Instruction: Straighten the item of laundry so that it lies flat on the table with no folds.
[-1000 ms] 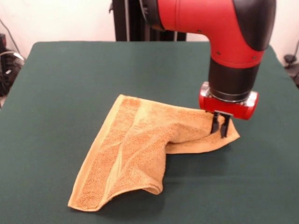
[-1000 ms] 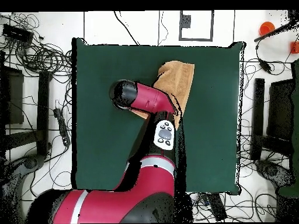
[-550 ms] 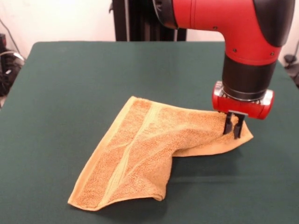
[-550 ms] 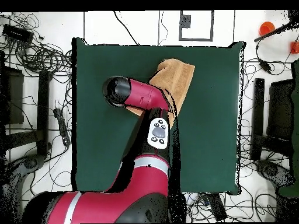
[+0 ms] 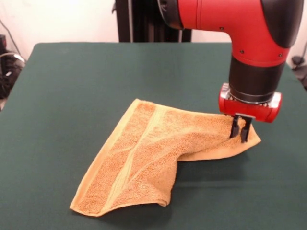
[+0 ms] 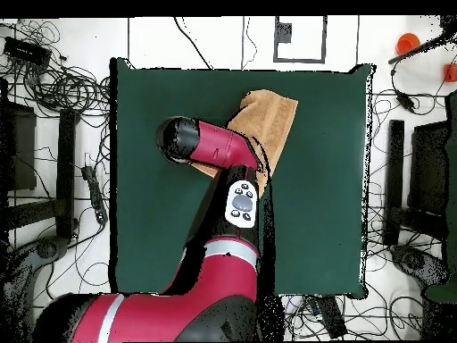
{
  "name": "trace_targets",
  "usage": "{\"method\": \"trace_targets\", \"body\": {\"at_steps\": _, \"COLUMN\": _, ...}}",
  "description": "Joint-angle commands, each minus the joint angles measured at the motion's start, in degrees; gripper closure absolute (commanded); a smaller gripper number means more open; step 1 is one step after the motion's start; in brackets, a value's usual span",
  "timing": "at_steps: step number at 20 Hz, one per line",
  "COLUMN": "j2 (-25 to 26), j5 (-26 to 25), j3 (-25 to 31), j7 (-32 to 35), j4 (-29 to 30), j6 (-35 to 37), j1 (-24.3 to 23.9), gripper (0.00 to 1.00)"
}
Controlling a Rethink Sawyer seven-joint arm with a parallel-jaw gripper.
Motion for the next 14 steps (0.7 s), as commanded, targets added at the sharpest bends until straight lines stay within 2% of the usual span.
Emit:
{"method": "trace_targets", "body": {"at_steps": 1, "j2": 1.4, "j5": 3.7, "j3": 4.2, "j7": 16.6, "j4": 1.3, "j6": 4.3, "j1": 2.0, "gripper": 1.0}}
{"method": "trace_targets", "body": {"at_steps": 10, "j2": 2.3, "j5": 5.0, "j3": 2.8, "j7": 19.5, "j4": -1.0, "j6": 5.4, "j1": 3.7, "gripper": 1.0}}
{"method": "trace_targets", "body": {"at_steps": 14, "j2": 2.2, "j5": 5.5, "j3": 2.8, "j7": 19.3, "j4": -0.3, "j6": 4.3, "j1": 3.9, "gripper": 1.0}}
